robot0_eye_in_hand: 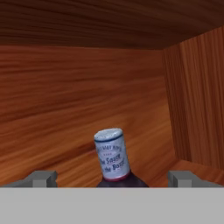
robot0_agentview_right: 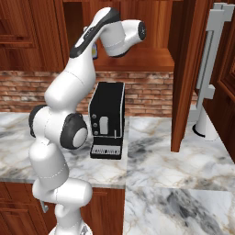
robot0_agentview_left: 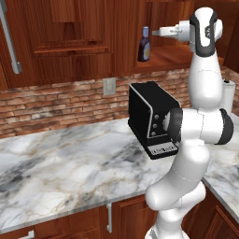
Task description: Take 2 condiments from the cabinet and move them on the counter near the stove.Make sure the condiments are lined up with each other, next to each other.
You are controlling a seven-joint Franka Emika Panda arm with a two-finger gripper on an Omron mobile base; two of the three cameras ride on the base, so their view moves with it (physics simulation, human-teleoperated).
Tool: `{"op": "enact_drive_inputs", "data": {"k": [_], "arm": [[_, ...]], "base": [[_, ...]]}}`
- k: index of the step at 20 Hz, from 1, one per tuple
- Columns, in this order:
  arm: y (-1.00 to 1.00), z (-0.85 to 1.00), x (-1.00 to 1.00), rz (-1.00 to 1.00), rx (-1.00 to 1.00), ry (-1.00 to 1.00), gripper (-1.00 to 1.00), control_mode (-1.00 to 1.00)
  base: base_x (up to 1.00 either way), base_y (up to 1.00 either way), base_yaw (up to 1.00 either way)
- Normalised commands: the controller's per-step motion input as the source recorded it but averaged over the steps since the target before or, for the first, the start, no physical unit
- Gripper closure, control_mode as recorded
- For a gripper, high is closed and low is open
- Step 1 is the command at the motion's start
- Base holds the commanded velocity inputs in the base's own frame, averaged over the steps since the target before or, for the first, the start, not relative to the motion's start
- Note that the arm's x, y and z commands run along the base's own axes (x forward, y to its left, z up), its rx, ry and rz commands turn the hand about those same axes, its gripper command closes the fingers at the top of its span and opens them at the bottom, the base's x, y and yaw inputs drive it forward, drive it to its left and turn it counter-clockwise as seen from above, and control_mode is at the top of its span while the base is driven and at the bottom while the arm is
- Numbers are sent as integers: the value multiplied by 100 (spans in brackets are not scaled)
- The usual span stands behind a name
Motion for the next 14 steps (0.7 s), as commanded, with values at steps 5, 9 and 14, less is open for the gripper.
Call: {"op": "enact_drive_inputs", "data": {"k": [5, 9, 14], "arm": [[2, 0, 0, 0, 0, 0, -100, -100], [3, 0, 0, 0, 0, 0, -100, -100], [1, 0, -3, 1, 0, 0, -100, -100]], "base": [[0, 0, 0], [0, 0, 0], [0, 0, 0]]}}
